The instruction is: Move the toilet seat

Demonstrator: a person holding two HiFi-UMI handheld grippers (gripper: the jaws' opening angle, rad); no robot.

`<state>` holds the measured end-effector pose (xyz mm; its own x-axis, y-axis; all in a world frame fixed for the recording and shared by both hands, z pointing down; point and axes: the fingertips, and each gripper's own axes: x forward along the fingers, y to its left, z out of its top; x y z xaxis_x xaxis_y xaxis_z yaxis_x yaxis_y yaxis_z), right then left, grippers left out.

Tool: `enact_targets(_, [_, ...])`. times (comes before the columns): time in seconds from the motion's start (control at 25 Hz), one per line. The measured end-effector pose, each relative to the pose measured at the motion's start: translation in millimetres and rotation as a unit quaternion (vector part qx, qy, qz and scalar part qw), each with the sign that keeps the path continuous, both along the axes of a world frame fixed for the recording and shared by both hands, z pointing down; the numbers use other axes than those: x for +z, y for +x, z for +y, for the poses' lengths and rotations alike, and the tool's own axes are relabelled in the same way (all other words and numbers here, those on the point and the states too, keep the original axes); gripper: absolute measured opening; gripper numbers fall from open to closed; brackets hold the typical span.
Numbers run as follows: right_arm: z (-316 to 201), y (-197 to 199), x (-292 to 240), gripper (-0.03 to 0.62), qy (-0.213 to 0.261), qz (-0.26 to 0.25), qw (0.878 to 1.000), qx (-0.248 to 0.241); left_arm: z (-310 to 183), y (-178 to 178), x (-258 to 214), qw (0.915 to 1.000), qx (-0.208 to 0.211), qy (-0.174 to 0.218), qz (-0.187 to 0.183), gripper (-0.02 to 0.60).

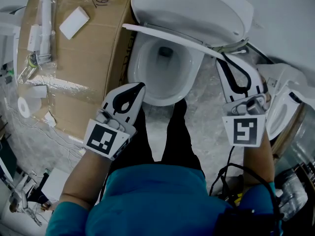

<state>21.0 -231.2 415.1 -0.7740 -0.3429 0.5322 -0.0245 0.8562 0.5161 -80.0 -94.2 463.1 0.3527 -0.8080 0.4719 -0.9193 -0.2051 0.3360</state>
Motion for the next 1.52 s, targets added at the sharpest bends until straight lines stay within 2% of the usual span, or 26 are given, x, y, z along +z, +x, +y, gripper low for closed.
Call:
enact_targets(1.04, [-75, -10, -3, 0.054, 0.013, -0.016, 0.999, 0.046, -43, -11, 17, 0.9997, 0.007, -0.022, 0.006, 0.0])
enact_targets(1.52, [-93, -13, -2, 0.063, 0.059, -0.017, 0.995, 0.08, -58, -13, 18, 0.9998, 0.006, -0.018, 0.012, 0.0])
